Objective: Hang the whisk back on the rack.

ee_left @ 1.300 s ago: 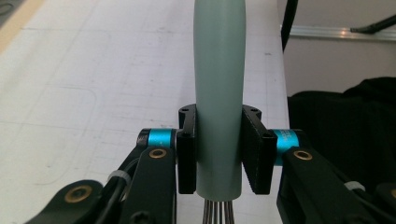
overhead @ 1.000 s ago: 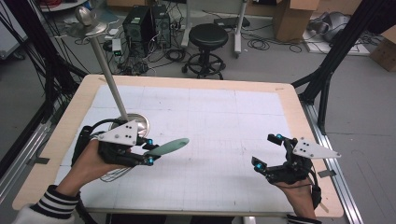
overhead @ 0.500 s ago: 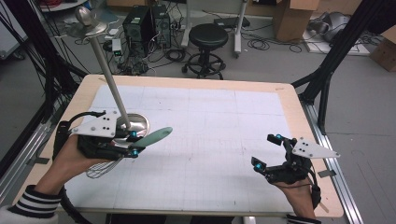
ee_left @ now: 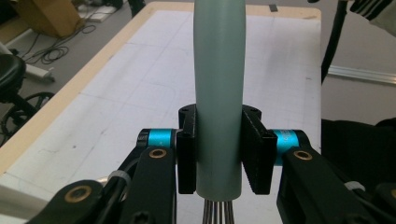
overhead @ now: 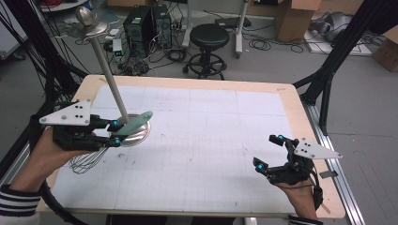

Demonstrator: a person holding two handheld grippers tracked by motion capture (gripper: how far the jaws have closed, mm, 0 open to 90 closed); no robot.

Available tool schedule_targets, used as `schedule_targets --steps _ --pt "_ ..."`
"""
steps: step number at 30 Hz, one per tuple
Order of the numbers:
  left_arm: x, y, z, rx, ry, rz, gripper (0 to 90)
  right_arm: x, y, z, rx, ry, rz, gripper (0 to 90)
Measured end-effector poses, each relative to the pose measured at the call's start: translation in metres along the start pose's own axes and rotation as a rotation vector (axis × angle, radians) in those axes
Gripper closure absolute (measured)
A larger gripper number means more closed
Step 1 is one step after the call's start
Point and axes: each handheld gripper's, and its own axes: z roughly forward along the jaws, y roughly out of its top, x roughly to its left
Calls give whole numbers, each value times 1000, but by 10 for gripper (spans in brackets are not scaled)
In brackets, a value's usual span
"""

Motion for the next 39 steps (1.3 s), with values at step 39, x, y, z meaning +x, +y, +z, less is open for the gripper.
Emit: schedule_targets --steps 39 --pt "41 8 -89 -105 195 -125 699 -2 -2 1 9 -1 0 3"
